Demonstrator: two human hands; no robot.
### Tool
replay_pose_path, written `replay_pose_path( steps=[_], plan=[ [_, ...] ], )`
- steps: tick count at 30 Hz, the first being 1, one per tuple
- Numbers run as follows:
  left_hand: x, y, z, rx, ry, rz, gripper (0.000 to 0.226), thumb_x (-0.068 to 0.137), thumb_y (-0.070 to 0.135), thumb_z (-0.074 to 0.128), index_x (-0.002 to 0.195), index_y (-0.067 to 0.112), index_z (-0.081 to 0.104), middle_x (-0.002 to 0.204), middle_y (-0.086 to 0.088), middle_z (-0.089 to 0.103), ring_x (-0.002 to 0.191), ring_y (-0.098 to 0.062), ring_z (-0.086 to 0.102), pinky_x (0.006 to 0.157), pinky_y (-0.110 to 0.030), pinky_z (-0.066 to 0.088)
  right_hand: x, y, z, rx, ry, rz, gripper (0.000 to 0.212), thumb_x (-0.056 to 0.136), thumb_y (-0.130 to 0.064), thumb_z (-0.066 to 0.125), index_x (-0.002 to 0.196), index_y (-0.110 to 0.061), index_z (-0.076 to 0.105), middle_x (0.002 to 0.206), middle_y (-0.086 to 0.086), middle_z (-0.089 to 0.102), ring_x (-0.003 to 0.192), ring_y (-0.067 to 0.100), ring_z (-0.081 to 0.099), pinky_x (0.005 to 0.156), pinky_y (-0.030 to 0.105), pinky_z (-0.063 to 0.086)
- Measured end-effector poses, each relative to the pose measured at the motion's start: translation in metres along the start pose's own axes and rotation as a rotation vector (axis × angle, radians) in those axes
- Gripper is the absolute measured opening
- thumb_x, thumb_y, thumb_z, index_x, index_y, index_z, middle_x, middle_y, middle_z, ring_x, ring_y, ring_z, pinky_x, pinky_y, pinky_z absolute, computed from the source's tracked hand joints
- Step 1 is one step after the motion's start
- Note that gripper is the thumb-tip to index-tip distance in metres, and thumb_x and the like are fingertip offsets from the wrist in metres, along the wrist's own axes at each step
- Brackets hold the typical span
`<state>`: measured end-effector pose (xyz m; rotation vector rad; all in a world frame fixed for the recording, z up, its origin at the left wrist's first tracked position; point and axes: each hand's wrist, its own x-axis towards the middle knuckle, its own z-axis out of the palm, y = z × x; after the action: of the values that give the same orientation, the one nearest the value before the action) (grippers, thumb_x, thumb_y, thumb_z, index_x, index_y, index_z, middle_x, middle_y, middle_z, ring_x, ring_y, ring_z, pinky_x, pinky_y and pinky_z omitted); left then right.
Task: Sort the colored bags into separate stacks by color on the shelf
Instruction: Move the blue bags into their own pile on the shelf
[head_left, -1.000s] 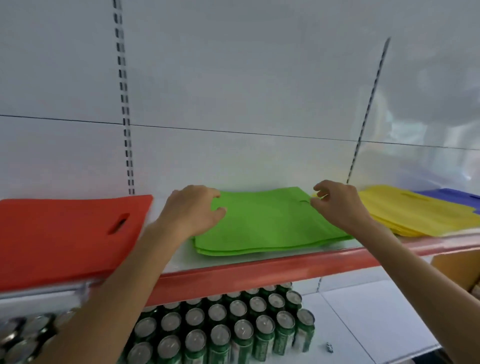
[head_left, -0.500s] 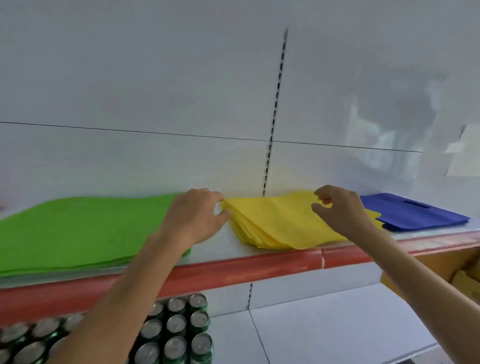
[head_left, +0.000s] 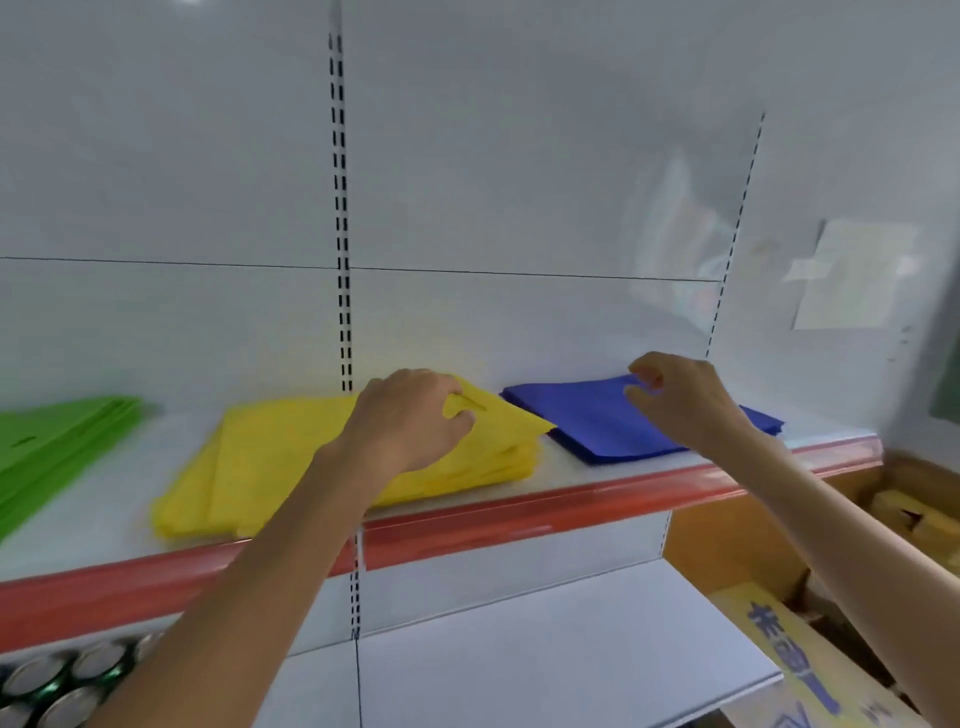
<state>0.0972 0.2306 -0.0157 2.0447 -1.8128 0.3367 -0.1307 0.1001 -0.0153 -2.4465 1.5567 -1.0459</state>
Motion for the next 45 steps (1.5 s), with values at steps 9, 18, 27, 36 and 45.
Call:
replay_pose_path(
  steps=[9, 18, 27, 36, 45],
  plan=[
    [0.077, 0.113, 0.07, -0.107, 0.024, 0.007, 0.045, 0.092, 0.041, 0.048, 0.133, 0.022, 0.049, 0.135, 0.001, 0.052, 0.126, -0.019, 0.044, 0.103, -0.032, 0.036, 0.072, 0.146, -0.013, -0.031, -0.033, 0.063, 0.028, 0.091, -0.021, 0.055, 0.117, -0.013, 0.062, 0.112, 0.005, 0.065, 0.097, 0.026, 0.061, 0.087, 0.039, 0.049],
    [0.144, 0.16, 0.153, 0.069, -0.158, -0.377, 0.064, 0.094, 0.052, 0.034, 0.145, 0.014, 0.025, 0.146, -0.015, 0.031, 0.133, -0.031, 0.029, 0.106, -0.039, 0.03, 0.131, 0.249, 0.001, -0.117, -0.171, 0.085, 0.03, 0.09, -0.024, 0.055, 0.117, -0.01, 0.06, 0.112, 0.011, 0.063, 0.094, 0.03, 0.06, 0.08, 0.035, 0.05],
    [0.158, 0.165, 0.171, 0.209, -0.221, -0.482, 0.058, 0.097, 0.05, 0.024, 0.143, 0.017, 0.031, 0.139, -0.014, 0.04, 0.127, -0.029, 0.038, 0.1, -0.035, 0.033, 0.17, 0.274, 0.031, -0.216, -0.315, 0.111, 0.053, 0.088, -0.06, 0.044, 0.072, -0.01, 0.049, 0.084, 0.006, 0.054, 0.075, 0.028, 0.052, 0.059, 0.028, 0.035],
    [0.159, 0.168, 0.172, 0.279, -0.046, -0.433, 0.044, 0.096, 0.038, 0.033, 0.115, 0.006, 0.058, 0.127, -0.015, 0.046, 0.12, -0.026, 0.04, 0.098, -0.032, 0.033, 0.166, 0.274, 0.042, -0.295, -0.158, -0.019, 0.053, 0.091, -0.059, 0.042, 0.064, -0.013, 0.039, 0.063, 0.0, 0.041, 0.068, 0.026, 0.047, 0.061, 0.029, 0.034],
    [0.155, 0.165, 0.173, 0.094, 0.097, -0.429, 0.034, 0.09, 0.029, 0.053, 0.12, 0.014, 0.061, 0.119, -0.011, 0.051, 0.114, -0.025, 0.046, 0.088, -0.031, 0.041, 0.163, 0.273, 0.043, -0.211, -0.066, -0.092, 0.031, 0.087, -0.038, 0.055, 0.083, -0.007, 0.052, 0.075, 0.002, 0.047, 0.071, 0.027, 0.046, 0.061, 0.03, 0.032]
  ],
)
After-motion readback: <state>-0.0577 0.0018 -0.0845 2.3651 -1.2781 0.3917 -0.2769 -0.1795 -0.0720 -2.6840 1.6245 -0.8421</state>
